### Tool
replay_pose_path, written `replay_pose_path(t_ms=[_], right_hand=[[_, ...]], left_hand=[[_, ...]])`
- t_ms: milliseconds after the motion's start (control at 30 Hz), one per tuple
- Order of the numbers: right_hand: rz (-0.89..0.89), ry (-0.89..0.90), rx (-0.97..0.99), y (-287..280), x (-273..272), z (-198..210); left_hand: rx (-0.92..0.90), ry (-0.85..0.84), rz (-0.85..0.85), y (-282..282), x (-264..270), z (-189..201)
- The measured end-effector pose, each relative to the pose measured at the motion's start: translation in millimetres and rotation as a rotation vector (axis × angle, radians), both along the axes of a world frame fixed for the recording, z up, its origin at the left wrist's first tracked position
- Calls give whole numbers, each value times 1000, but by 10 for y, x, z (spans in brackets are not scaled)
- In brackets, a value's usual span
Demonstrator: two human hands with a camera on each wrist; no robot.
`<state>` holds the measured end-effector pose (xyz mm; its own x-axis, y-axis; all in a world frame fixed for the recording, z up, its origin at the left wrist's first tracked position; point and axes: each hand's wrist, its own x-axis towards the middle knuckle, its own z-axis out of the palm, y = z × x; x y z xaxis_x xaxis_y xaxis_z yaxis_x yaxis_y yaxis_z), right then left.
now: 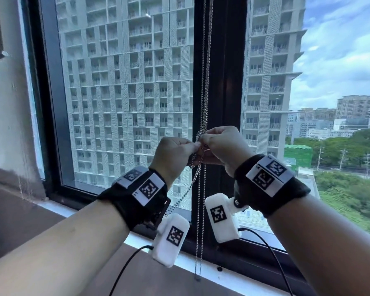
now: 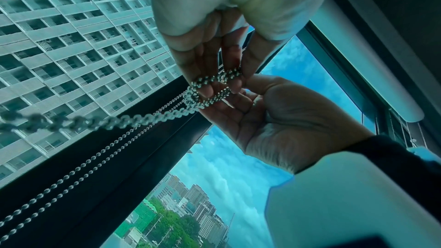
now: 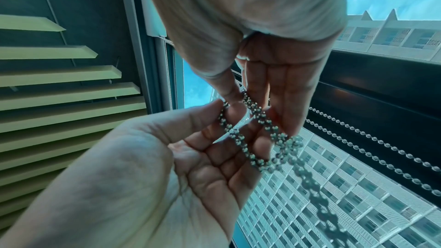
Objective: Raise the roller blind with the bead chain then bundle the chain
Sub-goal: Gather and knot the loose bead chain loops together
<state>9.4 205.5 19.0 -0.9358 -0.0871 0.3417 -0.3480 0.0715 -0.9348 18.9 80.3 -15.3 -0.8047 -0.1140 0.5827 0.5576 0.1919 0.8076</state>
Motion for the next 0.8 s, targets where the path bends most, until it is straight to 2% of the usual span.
replay_pose_path(t_ms=[367,567,667,800], right_hand=[[16,33,97,-8,14,-21],[20,58,160,8,-1,-48],[57,59,164,34,21,-48],[70,92,169,33,54,-45]], left_hand=[[28,-77,-243,20,97,-7],[5,21,-105,-39,100,-4],[53,-5,-52,-48,104,-10],[32,-25,-68,-80,90,-39]])
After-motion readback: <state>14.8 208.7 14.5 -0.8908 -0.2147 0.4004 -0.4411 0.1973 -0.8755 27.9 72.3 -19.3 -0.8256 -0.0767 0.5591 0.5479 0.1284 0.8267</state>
